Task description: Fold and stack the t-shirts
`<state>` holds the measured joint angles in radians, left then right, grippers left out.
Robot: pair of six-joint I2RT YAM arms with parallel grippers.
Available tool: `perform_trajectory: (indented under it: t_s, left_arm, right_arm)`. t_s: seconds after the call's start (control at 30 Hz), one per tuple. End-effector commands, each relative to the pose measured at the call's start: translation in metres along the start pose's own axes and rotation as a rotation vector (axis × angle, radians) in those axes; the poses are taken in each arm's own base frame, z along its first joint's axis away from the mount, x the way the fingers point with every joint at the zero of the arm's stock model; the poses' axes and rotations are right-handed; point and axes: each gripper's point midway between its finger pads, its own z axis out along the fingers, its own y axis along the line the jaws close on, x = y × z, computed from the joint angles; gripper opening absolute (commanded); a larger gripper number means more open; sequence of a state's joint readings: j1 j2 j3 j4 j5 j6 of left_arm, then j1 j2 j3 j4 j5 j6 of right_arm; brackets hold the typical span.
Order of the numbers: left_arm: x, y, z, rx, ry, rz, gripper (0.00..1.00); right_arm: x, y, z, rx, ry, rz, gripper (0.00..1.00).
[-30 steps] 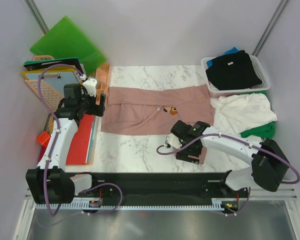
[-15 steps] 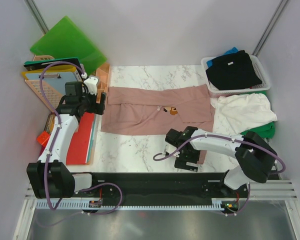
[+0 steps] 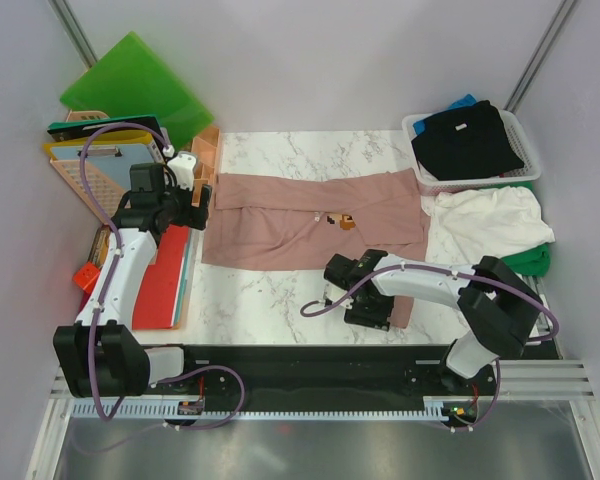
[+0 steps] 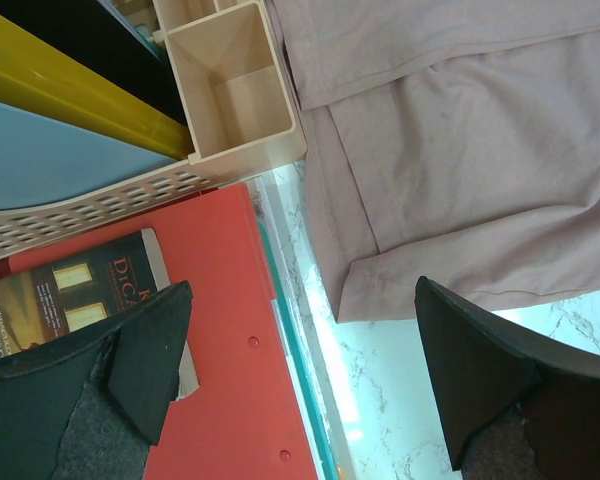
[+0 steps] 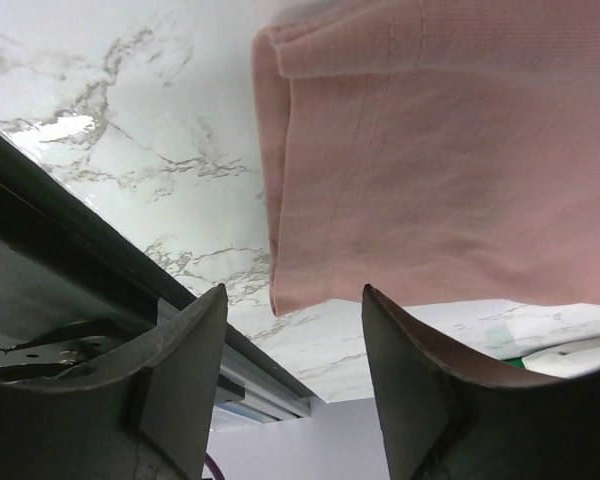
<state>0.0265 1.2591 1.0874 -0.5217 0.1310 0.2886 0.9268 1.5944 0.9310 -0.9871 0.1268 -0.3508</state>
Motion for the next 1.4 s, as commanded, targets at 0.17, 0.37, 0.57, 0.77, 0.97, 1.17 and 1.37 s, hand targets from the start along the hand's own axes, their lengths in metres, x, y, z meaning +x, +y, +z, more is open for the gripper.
perform_trajectory:
  t_s: [0.17,0.37,0.57,0.77,0.97,1.17,1.37]
  left_arm:
    - [-0.019,0.01,-0.011,-0.044,-0.061,0.05,1.0]
    - [-0.019,0.011,-0.011,-0.047,-0.06,0.053,1.0]
    - [-0.019,0.013,-0.017,-0.064,-0.065,0.072,1.0]
    - [-0.017,0.013,-0.017,-0.062,-0.063,0.076,1.0]
    - [-0.018,0.014,-0.014,-0.064,-0.056,0.082,1.0]
    - [-0.028,0.017,-0.013,-0.07,-0.066,0.102,1.0]
    - [-0.033,0.018,-0.007,-0.066,-0.059,0.115,1.0]
  right_arm:
    - [-0.003,-0.001,-0.005,-0.004,0.005,-0.003,0.85]
    - [-0.007,0.002,0.001,-0.027,0.017,-0.014,0.81]
    - [-0.018,-0.003,0.003,-0.019,0.014,-0.019,0.8]
    - [-0.02,-0.004,0.008,-0.014,0.014,-0.019,0.8]
    - [-0.021,-0.007,0.009,0.007,0.01,-0.007,0.8]
    - [-0.014,-0.008,0.018,0.014,0.063,-0.007,0.65]
    - [-0.017,-0.007,0.02,0.008,0.065,-0.004,0.31]
